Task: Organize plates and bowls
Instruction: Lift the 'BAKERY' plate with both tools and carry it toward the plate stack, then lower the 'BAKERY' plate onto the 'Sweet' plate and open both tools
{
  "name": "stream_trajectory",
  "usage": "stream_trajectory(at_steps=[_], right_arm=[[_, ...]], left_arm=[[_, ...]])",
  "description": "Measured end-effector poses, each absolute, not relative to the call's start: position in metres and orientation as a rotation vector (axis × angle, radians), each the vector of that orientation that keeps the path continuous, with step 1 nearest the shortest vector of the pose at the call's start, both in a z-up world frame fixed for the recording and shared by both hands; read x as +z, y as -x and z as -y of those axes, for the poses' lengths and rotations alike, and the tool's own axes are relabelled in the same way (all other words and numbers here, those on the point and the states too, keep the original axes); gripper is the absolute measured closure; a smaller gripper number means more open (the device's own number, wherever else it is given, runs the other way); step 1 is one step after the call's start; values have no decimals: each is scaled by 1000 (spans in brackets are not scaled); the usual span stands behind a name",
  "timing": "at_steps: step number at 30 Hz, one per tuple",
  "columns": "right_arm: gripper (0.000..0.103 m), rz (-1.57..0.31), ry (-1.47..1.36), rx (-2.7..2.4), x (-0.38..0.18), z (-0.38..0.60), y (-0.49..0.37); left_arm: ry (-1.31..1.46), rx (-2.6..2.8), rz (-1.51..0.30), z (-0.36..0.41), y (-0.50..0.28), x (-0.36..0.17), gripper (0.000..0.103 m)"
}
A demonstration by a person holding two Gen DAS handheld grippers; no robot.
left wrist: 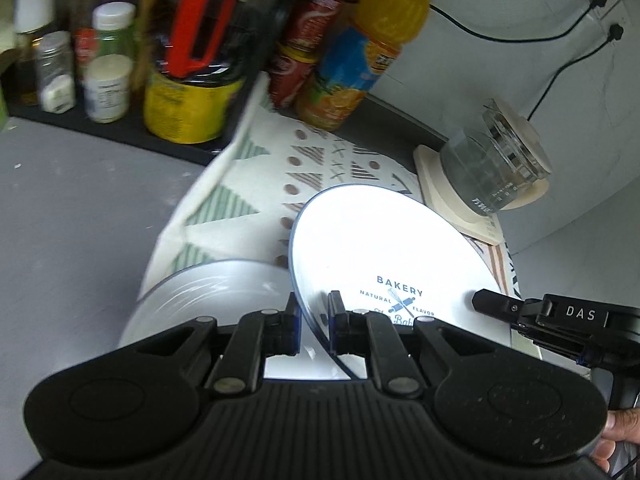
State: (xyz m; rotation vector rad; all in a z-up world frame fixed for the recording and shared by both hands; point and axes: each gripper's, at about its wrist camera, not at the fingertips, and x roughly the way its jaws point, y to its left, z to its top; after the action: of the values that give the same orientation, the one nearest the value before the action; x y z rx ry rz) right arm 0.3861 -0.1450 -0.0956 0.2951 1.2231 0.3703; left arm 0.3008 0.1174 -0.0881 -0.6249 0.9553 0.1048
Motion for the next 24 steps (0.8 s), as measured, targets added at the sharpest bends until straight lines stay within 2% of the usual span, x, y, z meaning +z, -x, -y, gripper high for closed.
stream_trajectory(at_steps=[24], right_arm=[[96, -1306, -199, 451, -126, 103, -307]], left_arm=[[672, 231, -1021, -134, -231, -116, 93]])
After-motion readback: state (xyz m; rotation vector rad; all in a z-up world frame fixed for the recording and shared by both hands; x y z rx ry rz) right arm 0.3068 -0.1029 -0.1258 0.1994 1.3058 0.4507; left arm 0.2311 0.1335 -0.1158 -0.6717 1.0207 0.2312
